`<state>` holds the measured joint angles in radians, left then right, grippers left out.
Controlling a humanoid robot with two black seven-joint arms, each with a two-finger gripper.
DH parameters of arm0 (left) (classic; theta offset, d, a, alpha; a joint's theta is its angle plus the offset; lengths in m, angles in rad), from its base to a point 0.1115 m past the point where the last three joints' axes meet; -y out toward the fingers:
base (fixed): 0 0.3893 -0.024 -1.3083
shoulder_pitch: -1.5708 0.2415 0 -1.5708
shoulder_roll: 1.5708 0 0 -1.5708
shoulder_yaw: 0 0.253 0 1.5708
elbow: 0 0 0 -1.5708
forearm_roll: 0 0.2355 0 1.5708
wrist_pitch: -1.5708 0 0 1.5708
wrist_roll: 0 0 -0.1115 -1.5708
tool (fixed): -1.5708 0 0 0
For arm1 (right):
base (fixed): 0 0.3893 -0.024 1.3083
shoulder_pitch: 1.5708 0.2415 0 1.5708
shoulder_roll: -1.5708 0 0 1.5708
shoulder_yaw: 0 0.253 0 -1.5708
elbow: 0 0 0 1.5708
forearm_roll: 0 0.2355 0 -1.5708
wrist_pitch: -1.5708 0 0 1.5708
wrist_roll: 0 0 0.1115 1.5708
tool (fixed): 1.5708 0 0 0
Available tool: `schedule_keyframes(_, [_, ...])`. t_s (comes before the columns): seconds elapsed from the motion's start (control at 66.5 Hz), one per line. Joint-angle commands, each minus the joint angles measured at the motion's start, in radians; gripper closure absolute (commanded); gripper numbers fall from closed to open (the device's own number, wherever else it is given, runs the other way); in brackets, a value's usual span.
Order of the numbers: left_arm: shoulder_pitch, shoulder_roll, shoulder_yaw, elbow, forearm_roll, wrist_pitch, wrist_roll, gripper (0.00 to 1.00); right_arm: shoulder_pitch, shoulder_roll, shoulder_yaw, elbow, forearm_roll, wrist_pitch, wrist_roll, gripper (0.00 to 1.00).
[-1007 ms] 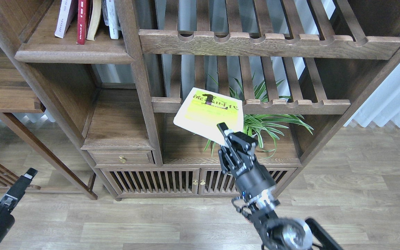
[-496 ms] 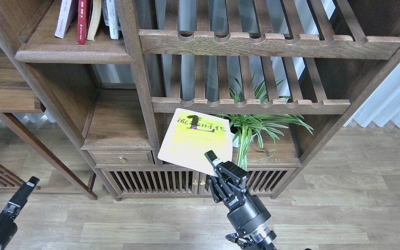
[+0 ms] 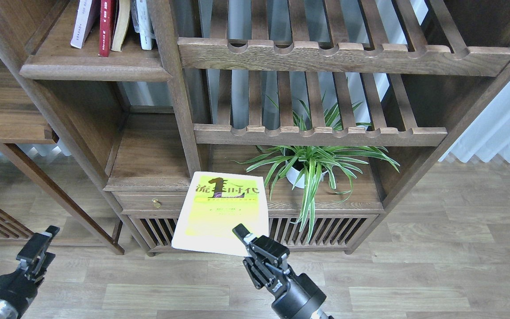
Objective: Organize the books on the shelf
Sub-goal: 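Pull the yellow-green book off the shelf and lower it toward the robot, then move the left gripper toward the yellow-green book held by the right gripper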
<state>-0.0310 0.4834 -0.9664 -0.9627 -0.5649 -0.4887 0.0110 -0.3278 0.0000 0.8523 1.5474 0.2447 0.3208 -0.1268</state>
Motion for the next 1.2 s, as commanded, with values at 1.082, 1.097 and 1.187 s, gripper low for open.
schedule_keyframes(1.082, [-0.227,0.133,0.373,-0.211,-0.133,0.000,-0.062,0.10,-0.004,0.000,-0.095,-0.043,-0.050,-0.016,-0.037,0.95])
schedule_keyframes(1.097, [-0.225,0.147,0.359,-0.208,-0.133,0.000,-0.062,0.10,-0.002,0.000,-0.095,-0.043,-0.050,-0.016,-0.037,0.95])
schedule_keyframes(1.187, [-0.205,0.208,0.287,-0.156,-0.144,0.000,-0.068,0.07,-0.002,0.000,-0.090,-0.043,-0.050,-0.013,-0.037,0.95])
